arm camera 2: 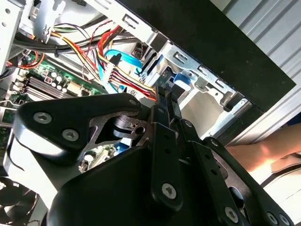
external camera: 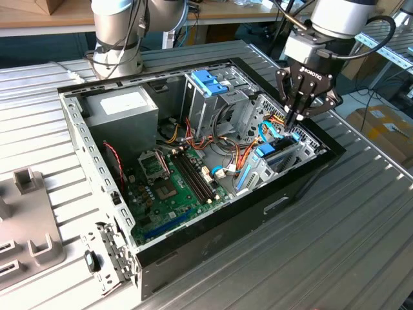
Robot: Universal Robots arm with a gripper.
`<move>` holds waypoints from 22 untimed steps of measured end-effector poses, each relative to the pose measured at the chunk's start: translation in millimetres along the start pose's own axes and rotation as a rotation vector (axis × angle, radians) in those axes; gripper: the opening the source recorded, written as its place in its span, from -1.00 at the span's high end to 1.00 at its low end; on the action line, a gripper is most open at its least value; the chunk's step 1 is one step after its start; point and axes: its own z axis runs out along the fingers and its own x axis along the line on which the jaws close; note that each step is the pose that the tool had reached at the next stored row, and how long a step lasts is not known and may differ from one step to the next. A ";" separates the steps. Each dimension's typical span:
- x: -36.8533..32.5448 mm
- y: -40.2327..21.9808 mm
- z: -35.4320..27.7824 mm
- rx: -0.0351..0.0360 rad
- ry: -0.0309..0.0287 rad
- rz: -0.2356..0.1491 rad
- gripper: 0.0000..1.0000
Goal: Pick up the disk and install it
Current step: 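Insert the second disk wire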
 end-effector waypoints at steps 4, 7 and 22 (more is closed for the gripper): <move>0.1 0.0 2.5 -0.0032 -0.0002 0.027 0.67; 0.1 0.2 4.8 -0.0050 -0.0007 0.042 0.67; 9.7 2.8 7.4 -0.0036 -0.0427 0.052 0.67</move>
